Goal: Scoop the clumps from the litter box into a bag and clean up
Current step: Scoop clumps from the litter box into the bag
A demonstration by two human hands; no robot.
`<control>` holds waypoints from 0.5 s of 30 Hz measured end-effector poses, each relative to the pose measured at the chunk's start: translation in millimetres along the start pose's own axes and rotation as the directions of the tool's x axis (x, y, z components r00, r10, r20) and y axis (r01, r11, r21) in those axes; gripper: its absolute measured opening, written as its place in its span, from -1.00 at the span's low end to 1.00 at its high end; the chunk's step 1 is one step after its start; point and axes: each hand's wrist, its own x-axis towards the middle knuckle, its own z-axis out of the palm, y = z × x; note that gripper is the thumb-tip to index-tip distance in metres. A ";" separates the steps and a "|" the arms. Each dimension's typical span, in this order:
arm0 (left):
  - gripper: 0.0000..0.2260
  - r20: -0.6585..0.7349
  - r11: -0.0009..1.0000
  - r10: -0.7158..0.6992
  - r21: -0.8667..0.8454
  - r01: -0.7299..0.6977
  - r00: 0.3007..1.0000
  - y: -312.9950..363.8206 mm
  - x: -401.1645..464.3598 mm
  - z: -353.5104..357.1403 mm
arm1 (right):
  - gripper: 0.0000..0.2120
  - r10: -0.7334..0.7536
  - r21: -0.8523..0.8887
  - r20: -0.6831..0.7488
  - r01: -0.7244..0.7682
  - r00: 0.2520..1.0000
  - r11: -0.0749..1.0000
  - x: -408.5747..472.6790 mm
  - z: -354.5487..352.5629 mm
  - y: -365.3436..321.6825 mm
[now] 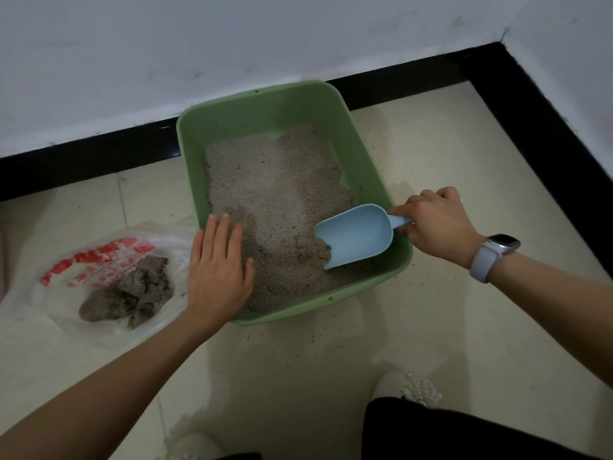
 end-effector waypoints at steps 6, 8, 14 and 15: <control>-0.40 -0.007 0.975 -0.200 -0.099 0.199 0.980 -0.4 -2.9 -0.3 | -0.69 0.004 0.024 0.013 -0.004 1.000 1.000 6.0 2.1 -11.4; -0.38 0.017 0.966 -0.228 -0.120 0.228 0.974 0.2 -3.0 -1.0 | -0.71 -0.002 0.012 -0.008 0.002 1.000 1.000 8.3 2.6 -14.7; -0.39 0.023 0.968 -0.220 -0.118 0.221 0.975 -1.4 -2.9 1.6 | -0.73 -0.007 -0.035 -0.112 0.003 0.994 0.999 12.2 2.2 -12.6; -0.40 0.025 0.968 -0.220 -0.119 0.221 0.975 -1.8 -3.2 2.3 | -0.72 -0.011 -0.040 -0.115 0.007 0.993 0.999 13.0 1.2 -11.5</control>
